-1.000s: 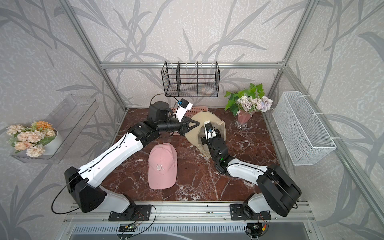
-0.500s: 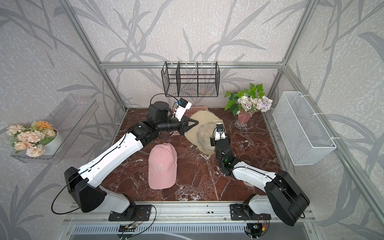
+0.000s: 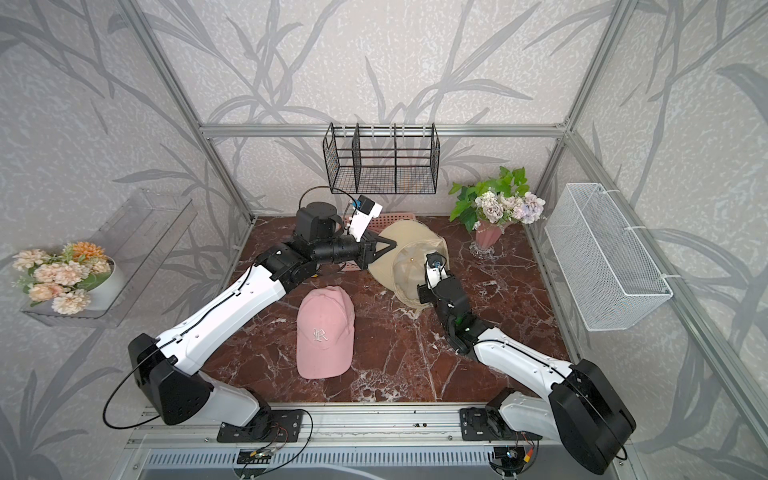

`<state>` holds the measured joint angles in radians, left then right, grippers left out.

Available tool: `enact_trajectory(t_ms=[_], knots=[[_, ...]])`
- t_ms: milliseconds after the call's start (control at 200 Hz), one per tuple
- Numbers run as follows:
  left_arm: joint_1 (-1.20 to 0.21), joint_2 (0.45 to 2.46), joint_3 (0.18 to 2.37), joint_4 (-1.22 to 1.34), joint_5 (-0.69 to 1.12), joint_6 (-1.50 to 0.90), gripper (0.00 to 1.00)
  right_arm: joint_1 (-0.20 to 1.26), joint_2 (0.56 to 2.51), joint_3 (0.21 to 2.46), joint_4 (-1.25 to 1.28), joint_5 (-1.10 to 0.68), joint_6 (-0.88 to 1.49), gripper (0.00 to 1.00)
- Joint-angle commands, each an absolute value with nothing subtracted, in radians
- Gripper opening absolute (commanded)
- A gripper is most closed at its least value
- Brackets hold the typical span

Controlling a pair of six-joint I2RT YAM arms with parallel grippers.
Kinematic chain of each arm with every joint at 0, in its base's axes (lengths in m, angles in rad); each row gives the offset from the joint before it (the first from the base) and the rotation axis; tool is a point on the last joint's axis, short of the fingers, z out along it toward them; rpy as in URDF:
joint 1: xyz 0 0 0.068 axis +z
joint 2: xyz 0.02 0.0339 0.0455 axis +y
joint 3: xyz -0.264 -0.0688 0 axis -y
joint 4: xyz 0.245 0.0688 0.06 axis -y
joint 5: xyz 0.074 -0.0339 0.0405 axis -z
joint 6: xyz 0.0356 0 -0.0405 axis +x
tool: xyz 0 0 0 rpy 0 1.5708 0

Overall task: Turn the baseball cap inside out
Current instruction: Turn over the baseball cap.

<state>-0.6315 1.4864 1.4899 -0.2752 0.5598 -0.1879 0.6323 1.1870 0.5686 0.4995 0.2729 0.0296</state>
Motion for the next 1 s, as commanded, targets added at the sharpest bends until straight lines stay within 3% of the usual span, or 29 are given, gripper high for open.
enact_trajectory(t_ms=[0,215,420,540,615,745,875,995], knots=[[-0.627,1.493,1.499,-0.218,0.590,-0.205,0.00,0.630,1.178,0.618,0.401,0.018,0.042,0.00],[-0.627,1.496,1.496,-0.209,0.596,-0.210,0.00,0.630,1.244,0.639,0.410,-0.240,0.108,0.00],[-0.626,1.494,1.493,-0.206,0.601,-0.213,0.00,0.630,1.300,0.655,0.382,-0.180,0.141,0.00],[-0.627,1.490,1.491,-0.217,0.590,-0.200,0.00,0.631,1.276,0.656,0.354,-0.123,0.141,0.13],[-0.626,1.489,1.488,-0.220,0.570,-0.189,0.00,0.630,1.228,0.658,0.333,-0.091,0.155,0.31],[-0.626,1.489,1.507,-0.239,0.505,-0.140,0.00,0.625,1.131,0.698,0.216,-0.069,0.173,0.49],[-0.628,1.491,1.525,-0.267,0.373,-0.015,0.00,0.587,1.037,0.721,0.130,-0.105,0.215,0.61],[-0.629,1.494,1.519,-0.275,0.284,0.128,0.00,0.470,0.958,0.733,0.046,-0.181,0.343,0.65]])
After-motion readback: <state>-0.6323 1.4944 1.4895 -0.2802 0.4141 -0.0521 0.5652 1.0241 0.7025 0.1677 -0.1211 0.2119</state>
